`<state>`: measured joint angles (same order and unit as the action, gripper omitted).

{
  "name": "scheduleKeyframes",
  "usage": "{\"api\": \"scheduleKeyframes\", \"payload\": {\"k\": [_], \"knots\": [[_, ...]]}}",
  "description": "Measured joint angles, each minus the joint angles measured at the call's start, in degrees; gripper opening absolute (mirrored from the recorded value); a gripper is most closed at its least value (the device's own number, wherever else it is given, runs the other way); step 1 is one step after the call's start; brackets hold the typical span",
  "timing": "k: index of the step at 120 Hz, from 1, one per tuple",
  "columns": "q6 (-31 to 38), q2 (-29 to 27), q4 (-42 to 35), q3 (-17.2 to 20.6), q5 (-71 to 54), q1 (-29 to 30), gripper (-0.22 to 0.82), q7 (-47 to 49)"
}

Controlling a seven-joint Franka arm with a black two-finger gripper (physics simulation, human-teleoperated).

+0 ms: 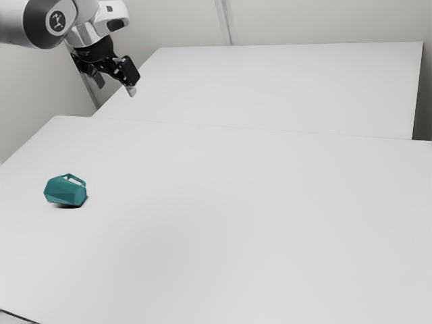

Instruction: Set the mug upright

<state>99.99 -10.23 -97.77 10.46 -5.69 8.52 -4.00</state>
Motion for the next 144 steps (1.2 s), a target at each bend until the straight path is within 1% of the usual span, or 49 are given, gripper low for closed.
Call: {"api": "scheduleKeyframes", "payload": {"k": [20,40,49,70,88,108,124,132,144], "knots": [[0.5,0.1,-0.2,0.0,0.0,0.3,0.6,0.4],[1.5,0.8,-1.7,0.0,0.2,4.5,0.6,0.7],[1.6,0.6,-4.1,0.0,0.6,7.8,0.6,0.9],[1.7,0.2,-9.2,0.1,4.2,18.7,0.6,0.9],[1.2,1.3,-10.3,0.2,6.9,26.3,0.6,-0.5],[1.3,6.6,-9.4,0.1,9.4,34.0,0.6,-4.2],[1.8,13.3,-5.7,-0.1,10.2,38.7,0.6,-8.4],[2.5,16.6,-3.9,-0.1,10.4,40.2,0.6,-10.8],[3.6,21.8,-0.7,-0.7,11.5,40.5,0.6,-14.6]]}}
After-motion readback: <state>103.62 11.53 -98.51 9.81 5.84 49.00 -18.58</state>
